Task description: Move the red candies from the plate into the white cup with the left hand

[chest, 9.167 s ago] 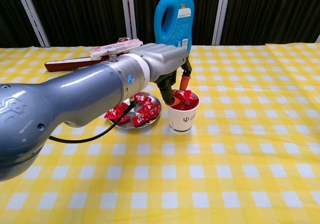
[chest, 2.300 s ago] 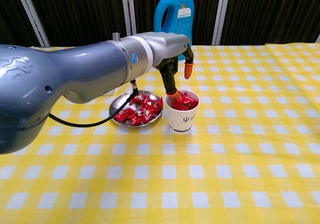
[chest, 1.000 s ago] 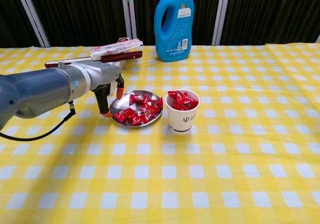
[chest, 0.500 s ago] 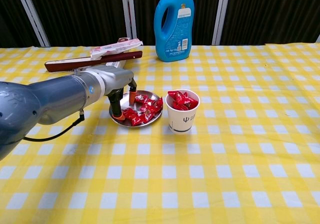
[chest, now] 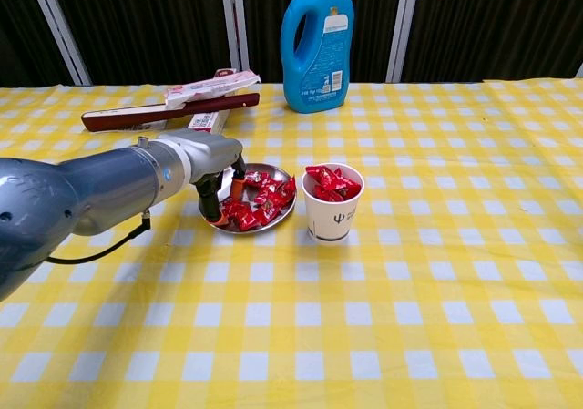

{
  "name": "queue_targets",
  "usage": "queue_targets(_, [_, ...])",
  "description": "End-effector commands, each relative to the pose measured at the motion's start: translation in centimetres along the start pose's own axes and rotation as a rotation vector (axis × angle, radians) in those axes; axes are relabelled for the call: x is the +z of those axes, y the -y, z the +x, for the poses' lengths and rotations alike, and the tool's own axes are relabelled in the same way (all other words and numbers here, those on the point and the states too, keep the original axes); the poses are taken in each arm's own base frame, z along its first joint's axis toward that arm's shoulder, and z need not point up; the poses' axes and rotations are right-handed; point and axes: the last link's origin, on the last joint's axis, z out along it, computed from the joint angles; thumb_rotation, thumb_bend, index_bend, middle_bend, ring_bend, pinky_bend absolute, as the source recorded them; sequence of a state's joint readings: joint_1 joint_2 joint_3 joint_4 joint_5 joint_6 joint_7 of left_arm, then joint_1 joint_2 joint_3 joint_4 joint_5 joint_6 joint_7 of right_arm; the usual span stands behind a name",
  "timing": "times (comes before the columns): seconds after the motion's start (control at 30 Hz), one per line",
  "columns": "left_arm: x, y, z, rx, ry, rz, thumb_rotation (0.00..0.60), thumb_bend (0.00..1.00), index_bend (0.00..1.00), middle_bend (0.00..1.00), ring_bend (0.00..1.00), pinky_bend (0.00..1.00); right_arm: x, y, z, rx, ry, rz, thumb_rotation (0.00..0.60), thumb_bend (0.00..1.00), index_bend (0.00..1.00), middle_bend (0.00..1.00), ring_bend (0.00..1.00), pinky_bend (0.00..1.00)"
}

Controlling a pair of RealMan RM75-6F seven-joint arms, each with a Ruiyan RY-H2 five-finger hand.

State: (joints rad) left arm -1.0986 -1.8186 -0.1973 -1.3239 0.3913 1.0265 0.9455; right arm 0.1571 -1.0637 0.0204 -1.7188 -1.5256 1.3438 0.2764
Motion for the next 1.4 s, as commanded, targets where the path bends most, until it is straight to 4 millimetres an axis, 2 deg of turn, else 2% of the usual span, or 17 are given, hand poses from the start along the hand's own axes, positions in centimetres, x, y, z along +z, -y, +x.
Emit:
queue_targets(0.03, [0.0,0.0,0.0,0.002,0.0,-0.001,0.6,0.39,0.51,0.9,0.94,0.97,0.0,0.0,0.0,0.001,0.0,-0.001,0.6,0.28,0.0,0.0,0.0,0.0])
queue_targets(0.13, [0.0,-0.1,-0.1,-0.003,-0.001,-0.003,0.6,0.43,0.54,0.9,0.95,0.97,0.0,0.0,0.0,0.001,0.0,-0.001,0.6,0.28,0.0,0.0,0.0,0.0])
queue_targets(0.3, [-0.2,-0.1,0.3,-0.012,-0.017,-0.008,0.6,0.44,0.54,0.9,0.95,0.97,0.0,0.0,0.0,0.002,0.0,-0.001,0.6,0.28,0.0,0.0,0.0,0.0])
queue_targets(0.5, [-0.8,-0.2,2.3,-0.055,-0.067,-0.023,0.6,0.44,0.54,0.9,0.95,0.97,0.0,0.0,0.0,0.003,0.0,-0.001,0.6,0.28,0.0,0.0,0.0,0.0])
queue_targets(0.7, [-2.7,-1.9,6.1,-0.142,-0.154,-0.107,0.6,0.44,0.53,0.9,0.95,0.97,0.0,0.0,0.0,0.001,-0.003,0.0,0.6,0.28,0.0,0.0,0.0,0.0])
queue_targets(0.9, [-4.1,-4.8,7.8,-0.136,-0.197,-0.196,0.6,0.44,0.52,0.9,0.95,0.97,0.0,0.0,0.0,-0.006,-0.005,0.0,0.6,0.28,0.0,0.0,0.0,0.0])
queue_targets(1.17, [-4.7,-8.6,7.8,-0.104,-0.184,-0.267,0.6,0.4,0.51,0.9,0.95,0.97,0.1,-0.1,0.1,0.001,-0.009,-0.002,0.6,0.28,0.0,0.0,0.0,0.0])
queue_targets(1.4, [-4.3,-9.3,7.0,-0.072,-0.153,-0.238,0.6,0.38,0.51,0.9,0.94,0.97,0.0,-0.1,0.2,0.006,-0.007,0.001,0.6,0.28,0.0,0.0,0.0,0.0])
